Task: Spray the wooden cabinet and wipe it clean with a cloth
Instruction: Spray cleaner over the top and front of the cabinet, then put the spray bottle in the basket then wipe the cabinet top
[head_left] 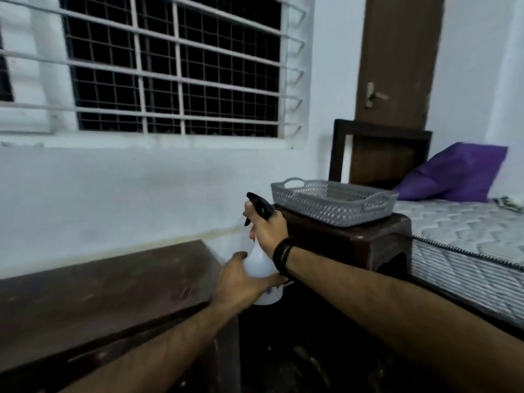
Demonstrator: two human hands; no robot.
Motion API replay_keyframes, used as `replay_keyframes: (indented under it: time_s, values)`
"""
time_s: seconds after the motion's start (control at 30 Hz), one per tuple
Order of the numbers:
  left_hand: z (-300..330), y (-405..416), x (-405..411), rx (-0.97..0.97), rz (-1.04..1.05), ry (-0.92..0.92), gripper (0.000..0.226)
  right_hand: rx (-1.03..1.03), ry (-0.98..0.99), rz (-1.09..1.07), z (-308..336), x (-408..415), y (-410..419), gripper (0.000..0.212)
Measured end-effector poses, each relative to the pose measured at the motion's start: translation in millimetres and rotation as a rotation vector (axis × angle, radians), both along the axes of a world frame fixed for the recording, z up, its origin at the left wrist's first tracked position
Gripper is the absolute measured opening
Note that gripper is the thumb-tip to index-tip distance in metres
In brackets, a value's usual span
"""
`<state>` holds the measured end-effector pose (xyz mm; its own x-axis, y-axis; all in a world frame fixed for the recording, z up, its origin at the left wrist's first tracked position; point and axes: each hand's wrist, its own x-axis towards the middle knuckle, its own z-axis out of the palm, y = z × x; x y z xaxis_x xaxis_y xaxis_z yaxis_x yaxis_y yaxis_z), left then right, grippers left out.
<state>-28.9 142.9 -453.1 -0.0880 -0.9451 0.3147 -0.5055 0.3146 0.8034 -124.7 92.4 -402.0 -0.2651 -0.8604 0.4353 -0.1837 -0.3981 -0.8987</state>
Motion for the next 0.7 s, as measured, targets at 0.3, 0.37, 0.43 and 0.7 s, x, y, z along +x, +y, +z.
replay_keyframes:
  time_s: [0.3,0.37,0.43,0.7]
  values:
    - [94.7,-59.1,-16.4,-0.168,0.013,-0.020,0.088,0.009,0.307,-0.046,86.2,-44.4,-41.8,0.052]
    - [116.7,-74.6,-25.5,-0.210,0.002,-0.035,0.108,0.001,0.382,-0.047,109.0,-59.2,-51.6,0.042]
    - [137.0,-85.6,-39.8,-0.208,-0.056,-0.022,0.094,-0.041,0.414,-0.062,137.4,-75.4,-58.1,0.033]
    - [138.9,-145.1,-74.9,-0.210,-0.281,-0.130,0.080,-0.025,0.523,-0.326,196.5,-159.1,-124.5,0.038]
